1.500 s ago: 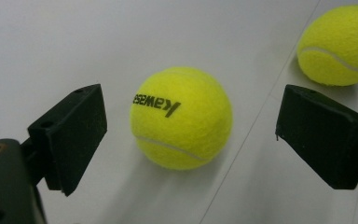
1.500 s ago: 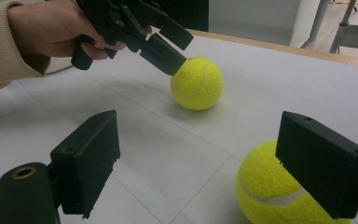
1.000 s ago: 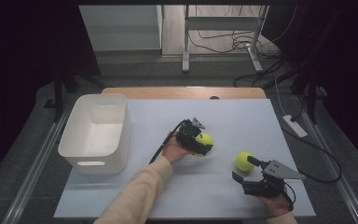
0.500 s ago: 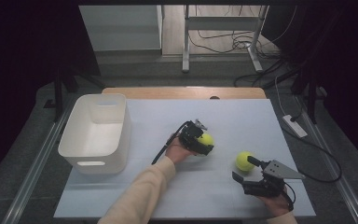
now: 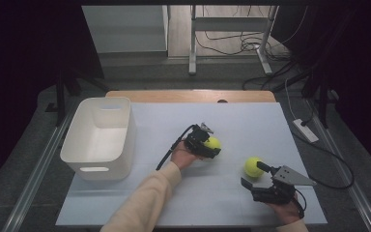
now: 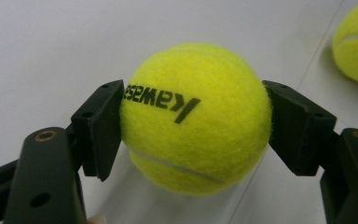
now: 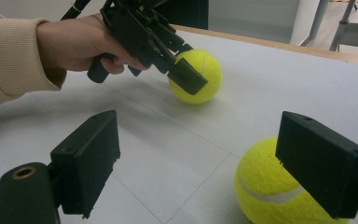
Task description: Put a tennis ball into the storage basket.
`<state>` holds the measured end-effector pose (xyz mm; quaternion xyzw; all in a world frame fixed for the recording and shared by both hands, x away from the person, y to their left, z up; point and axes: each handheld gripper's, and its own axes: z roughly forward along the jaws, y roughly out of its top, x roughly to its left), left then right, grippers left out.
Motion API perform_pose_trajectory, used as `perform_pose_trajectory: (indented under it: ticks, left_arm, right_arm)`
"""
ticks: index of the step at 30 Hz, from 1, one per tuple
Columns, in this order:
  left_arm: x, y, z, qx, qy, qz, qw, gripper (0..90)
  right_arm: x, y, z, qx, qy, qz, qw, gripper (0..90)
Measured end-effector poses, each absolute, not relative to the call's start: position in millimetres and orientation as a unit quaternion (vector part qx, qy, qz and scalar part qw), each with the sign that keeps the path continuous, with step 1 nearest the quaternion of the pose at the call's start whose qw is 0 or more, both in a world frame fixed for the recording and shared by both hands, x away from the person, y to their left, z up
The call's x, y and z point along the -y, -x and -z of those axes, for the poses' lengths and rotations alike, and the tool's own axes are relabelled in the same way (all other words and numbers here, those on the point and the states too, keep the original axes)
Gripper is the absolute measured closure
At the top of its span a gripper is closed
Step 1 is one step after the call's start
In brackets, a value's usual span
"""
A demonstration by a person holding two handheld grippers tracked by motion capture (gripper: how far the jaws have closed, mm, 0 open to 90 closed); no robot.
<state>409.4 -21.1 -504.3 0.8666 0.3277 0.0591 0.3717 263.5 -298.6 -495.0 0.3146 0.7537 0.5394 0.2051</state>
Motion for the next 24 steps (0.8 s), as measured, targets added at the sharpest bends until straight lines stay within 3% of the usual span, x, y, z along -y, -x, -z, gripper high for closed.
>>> perform_pose_trajectory:
  ticks: [24]
  left_arm:
    - [12.6, -394.8, 485.1, -0.311, -0.854, -0.065, 0.413, 26.3]
  right_arm:
    - [299.1, -263.6, 494.9, -0.753, -0.316, -0.54, 0.206, 13.5]
